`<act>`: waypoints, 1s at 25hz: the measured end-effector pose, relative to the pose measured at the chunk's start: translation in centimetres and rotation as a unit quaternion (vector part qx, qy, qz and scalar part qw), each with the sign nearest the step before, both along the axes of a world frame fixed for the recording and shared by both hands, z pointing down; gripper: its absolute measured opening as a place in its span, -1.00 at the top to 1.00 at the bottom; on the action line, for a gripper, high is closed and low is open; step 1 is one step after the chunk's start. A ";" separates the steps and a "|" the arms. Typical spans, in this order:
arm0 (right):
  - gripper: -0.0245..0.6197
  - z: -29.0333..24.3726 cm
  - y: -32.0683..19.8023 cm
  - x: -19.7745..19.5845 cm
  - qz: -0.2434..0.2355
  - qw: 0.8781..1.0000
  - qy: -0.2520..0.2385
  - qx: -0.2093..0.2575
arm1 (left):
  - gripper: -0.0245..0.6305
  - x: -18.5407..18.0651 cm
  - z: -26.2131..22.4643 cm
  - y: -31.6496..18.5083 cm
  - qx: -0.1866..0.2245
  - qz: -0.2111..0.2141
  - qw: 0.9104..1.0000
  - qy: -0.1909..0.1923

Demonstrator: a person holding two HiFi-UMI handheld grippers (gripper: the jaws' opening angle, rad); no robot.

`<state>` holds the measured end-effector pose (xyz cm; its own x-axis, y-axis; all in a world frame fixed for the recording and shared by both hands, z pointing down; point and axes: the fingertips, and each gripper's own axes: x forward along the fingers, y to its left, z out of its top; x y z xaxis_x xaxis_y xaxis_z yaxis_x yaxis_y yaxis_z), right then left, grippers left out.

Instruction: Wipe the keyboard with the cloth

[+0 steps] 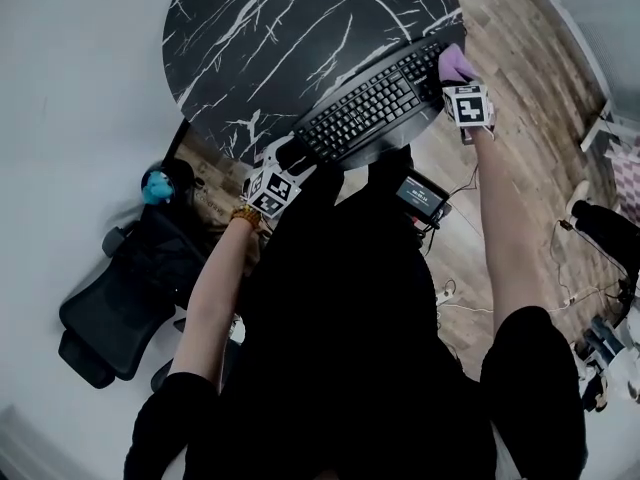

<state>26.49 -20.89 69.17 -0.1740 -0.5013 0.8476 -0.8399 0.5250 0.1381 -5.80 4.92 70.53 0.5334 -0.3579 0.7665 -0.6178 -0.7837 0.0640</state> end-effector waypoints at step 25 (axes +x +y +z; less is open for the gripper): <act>0.75 -0.1 2.7 -3.5 0.071 0.996 -0.044 0.030 | -0.07 0.0 0.1 -0.1 -0.001 -0.003 1.000 -0.002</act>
<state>23.04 -18.15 69.07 -0.1706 -0.5757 0.7997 -0.9151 0.3935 0.0880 -5.77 4.86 70.63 0.5281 -0.3590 0.7696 -0.6226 -0.7800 0.0633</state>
